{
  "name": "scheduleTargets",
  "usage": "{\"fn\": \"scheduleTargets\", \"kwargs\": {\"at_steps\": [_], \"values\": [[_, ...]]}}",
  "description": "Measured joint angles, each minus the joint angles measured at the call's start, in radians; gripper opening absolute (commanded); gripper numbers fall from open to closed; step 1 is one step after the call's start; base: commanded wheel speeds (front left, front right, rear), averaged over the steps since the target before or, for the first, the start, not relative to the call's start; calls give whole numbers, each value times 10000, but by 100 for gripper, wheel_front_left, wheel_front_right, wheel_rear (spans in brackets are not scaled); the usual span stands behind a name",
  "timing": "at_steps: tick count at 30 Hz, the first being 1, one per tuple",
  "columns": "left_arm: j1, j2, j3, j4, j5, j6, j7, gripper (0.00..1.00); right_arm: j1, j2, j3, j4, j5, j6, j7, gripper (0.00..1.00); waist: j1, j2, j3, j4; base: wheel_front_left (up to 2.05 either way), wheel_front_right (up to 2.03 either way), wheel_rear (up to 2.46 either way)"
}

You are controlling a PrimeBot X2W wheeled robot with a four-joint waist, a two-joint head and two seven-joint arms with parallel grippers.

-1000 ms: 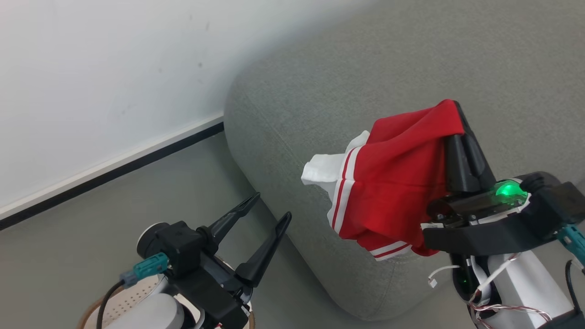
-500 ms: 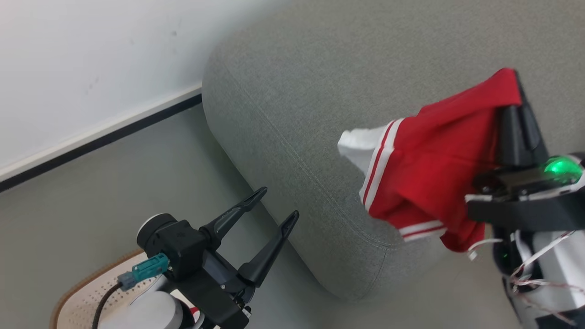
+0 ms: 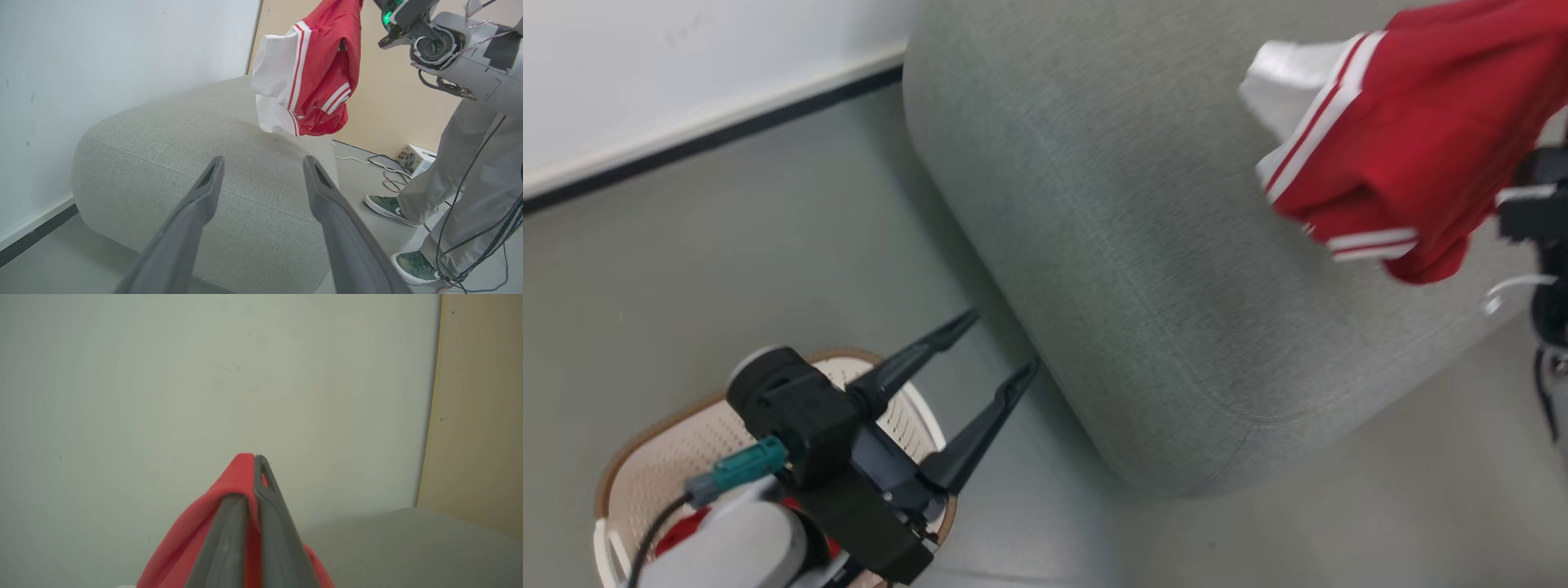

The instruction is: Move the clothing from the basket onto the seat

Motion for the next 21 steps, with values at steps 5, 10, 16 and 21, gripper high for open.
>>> {"fn": "scheduleTargets", "kwargs": {"at_steps": [5, 10, 16, 21], "values": [[-306, 341, 247, -405, 2, -96, 88, 100, -852, -313, -316, 752, 226, 69, 150, 0, 1, 0, 619, 334, 0, 0, 0], [-616, 627, 477, -721, 73, -186, 173, 100, -1794, -619, -736, 1292, 244, -21, 362, 0, 1, 0, 1257, 725, 0, 0, 0], [-869, 1047, 790, -1007, 73, -349, 173, 100, -2964, -1181, -1350, 1361, 209, -514, 451, 0, 1, 0, 2173, 1306, 0, 0, 0], [-901, 1337, 968, -1066, 71, -441, 169, 100, -2971, -1195, -1499, 1613, 159, -731, 481, 0, 2, 1, 2782, 1686, 0, 0, 0]]}}
